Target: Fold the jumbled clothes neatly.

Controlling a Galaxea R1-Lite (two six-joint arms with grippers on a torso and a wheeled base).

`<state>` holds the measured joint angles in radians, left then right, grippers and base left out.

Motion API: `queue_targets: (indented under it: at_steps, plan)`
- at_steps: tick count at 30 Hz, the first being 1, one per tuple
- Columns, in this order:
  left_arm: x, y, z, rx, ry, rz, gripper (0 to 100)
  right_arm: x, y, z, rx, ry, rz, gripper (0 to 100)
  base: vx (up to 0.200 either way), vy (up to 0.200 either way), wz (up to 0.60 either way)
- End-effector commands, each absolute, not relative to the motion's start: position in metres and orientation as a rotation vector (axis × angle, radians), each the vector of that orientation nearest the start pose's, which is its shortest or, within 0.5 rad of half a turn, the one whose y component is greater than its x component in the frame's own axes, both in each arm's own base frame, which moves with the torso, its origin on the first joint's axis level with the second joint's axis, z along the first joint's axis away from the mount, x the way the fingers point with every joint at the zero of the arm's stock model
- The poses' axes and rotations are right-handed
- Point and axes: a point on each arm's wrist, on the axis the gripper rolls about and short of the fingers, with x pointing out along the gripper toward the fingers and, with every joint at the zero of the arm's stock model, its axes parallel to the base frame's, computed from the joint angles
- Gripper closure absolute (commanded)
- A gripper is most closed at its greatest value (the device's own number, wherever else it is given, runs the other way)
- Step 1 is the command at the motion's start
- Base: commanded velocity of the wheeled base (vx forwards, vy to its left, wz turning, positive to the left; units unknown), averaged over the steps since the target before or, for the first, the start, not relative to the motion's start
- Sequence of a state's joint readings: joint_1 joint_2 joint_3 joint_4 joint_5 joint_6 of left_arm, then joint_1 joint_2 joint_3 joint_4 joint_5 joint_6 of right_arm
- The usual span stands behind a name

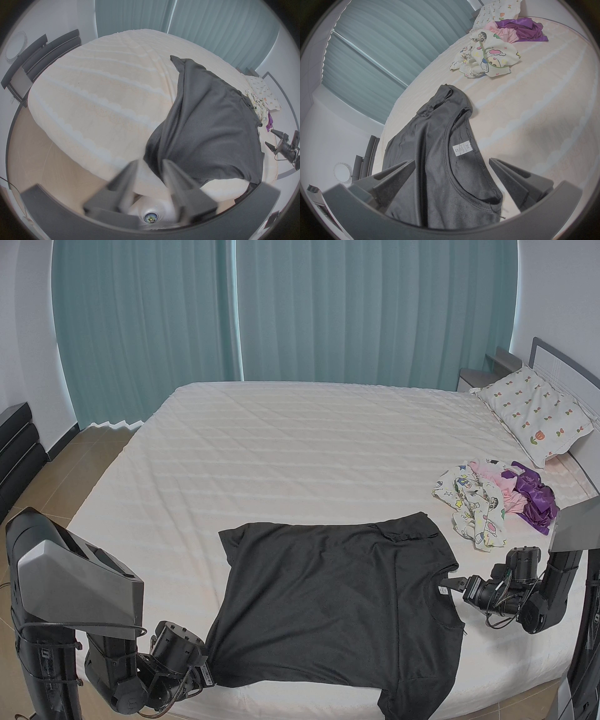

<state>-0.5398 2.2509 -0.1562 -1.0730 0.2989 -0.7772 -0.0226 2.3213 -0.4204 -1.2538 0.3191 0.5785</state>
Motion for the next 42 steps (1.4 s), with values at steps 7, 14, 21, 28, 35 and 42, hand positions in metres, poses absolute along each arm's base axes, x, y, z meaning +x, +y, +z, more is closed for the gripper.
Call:
queue_targets:
  at_steps: [7,14,21,28,35,42]
  plan:
    - [0.192,-0.095,-0.019,-0.400,0.839,0.159,0,0.322,0.001,-0.053,0.650,0.731,0.086,0,0.000,0.000,0.00]
    - [0.201,-0.085,-0.007,-0.459,0.762,0.167,0,0.330,0.001,-0.061,0.606,0.746,0.093,0,0.000,0.000,0.00]
    - [0.203,-0.085,-0.006,-0.479,0.772,0.144,0,0.331,0.005,-0.068,0.533,0.769,0.063,100,0.000,0.000,0.00]
    - [0.202,-0.084,-0.007,-0.480,0.775,0.145,0,0.331,0.000,-0.066,0.535,0.757,0.041,100,0.000,0.000,0.00]
    - [0.201,-0.084,-0.009,-0.473,0.787,0.146,0,0.329,-0.027,-0.056,0.554,0.709,-0.024,100,0.000,0.000,0.00]
    - [0.199,-0.087,-0.016,-0.465,0.829,0.135,0,0.324,-0.052,-0.047,0.505,0.673,-0.054,100,0.000,0.000,0.00]
